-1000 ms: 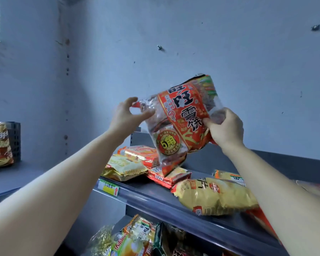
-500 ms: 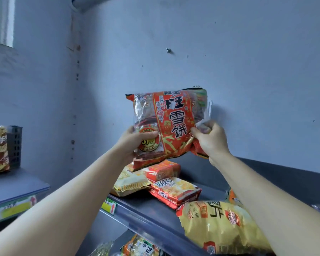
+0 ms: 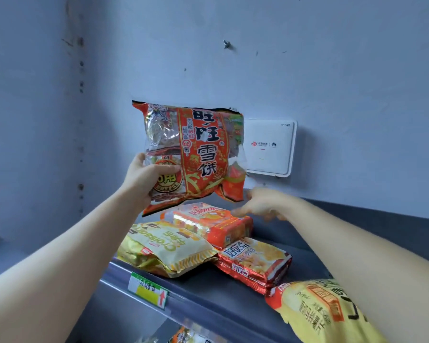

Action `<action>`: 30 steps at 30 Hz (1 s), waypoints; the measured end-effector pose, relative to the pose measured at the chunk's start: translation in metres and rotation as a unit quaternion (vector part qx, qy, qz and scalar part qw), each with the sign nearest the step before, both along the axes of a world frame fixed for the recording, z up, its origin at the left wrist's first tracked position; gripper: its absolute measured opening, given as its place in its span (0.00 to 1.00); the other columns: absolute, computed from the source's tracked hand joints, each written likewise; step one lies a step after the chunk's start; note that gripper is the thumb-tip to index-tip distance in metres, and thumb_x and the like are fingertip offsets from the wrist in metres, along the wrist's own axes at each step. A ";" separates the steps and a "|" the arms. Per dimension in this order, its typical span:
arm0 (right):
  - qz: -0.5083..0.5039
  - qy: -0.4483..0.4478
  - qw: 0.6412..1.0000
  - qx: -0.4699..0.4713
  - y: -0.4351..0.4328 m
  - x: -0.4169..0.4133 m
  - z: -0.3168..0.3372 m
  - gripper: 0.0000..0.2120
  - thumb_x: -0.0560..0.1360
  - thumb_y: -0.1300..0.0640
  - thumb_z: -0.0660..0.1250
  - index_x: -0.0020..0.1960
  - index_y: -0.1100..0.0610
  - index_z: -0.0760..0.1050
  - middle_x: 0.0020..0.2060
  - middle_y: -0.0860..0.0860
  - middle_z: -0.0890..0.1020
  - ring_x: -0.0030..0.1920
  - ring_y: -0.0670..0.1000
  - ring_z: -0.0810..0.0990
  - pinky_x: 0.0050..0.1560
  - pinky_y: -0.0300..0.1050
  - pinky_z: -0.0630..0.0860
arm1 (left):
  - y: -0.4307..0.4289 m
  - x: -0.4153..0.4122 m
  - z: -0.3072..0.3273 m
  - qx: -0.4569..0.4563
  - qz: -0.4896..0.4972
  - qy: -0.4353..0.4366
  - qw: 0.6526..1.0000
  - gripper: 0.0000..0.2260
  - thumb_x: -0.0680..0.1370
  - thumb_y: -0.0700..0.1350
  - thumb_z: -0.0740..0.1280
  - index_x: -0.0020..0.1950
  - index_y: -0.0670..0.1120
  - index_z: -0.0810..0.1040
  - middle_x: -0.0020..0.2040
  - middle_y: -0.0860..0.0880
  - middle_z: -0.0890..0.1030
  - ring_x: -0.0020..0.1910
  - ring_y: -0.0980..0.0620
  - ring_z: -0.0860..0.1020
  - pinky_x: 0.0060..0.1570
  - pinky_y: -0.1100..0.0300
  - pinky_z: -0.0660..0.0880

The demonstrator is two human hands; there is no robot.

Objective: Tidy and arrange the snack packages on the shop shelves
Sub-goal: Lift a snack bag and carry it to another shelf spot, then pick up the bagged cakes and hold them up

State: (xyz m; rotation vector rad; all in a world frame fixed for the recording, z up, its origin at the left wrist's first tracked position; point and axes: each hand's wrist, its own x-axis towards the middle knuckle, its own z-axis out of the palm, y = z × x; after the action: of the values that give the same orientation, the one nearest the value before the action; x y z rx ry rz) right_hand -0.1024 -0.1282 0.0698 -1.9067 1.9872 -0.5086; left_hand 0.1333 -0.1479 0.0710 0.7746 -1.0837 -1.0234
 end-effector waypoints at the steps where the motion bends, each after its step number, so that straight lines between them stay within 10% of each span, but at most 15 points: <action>1: -0.007 0.036 0.999 0.019 -0.005 0.008 -0.001 0.40 0.71 0.42 0.72 0.74 0.59 0.60 0.71 0.55 0.68 0.65 0.57 0.73 0.60 0.52 0.76 | -0.006 0.003 -0.002 0.002 -0.003 -0.003 1.000 0.28 0.69 0.32 0.74 0.65 0.42 0.68 0.49 0.41 0.81 0.38 0.46 0.83 0.29 0.56 0.80; 6: -0.003 0.162 0.983 0.085 -0.026 0.043 -0.016 0.43 0.67 0.35 0.71 0.72 0.61 0.64 0.63 0.54 0.74 0.59 0.56 0.76 0.52 0.48 0.75 | -0.037 0.018 -0.008 0.006 0.004 -0.028 1.000 0.26 0.68 0.31 0.75 0.61 0.45 0.68 0.48 0.44 0.80 0.40 0.47 0.82 0.29 0.57 0.79; 15: 0.077 0.400 0.912 -0.044 -0.053 0.061 -0.041 0.12 0.73 0.53 0.70 0.53 0.57 0.77 0.49 0.54 0.80 0.42 0.55 0.76 0.40 0.44 0.73 | -0.073 0.032 -0.018 0.026 -0.005 -0.022 0.999 0.27 0.68 0.32 0.75 0.62 0.46 0.68 0.49 0.45 0.80 0.43 0.46 0.82 0.35 0.54 0.79; 19: 0.083 0.356 0.926 -0.092 -0.052 0.053 -0.034 0.02 0.75 0.60 0.65 0.45 0.55 0.75 0.41 0.51 0.75 0.42 0.55 0.74 0.39 0.44 0.70 | -0.079 0.030 -0.013 0.023 -0.005 0.000 1.000 0.29 0.68 0.34 0.76 0.65 0.46 0.68 0.51 0.44 0.81 0.44 0.45 0.83 0.36 0.53 0.81; 30: -0.152 0.052 0.957 -0.242 -0.026 -0.028 0.010 0.15 0.76 0.58 0.67 0.33 0.54 0.67 0.45 0.56 0.78 0.47 0.56 0.77 0.47 0.47 0.74 | -0.086 0.004 0.001 0.033 -0.022 0.084 0.996 0.30 0.68 0.36 0.76 0.67 0.43 0.68 0.53 0.41 0.81 0.47 0.43 0.83 0.47 0.46 0.81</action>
State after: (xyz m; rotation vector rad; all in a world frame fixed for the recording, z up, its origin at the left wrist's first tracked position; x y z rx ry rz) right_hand -0.1304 -0.1541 0.0794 -1.9190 2.4138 -1.0845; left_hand 0.1371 -0.2339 0.0717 0.7066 -0.9289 -1.1455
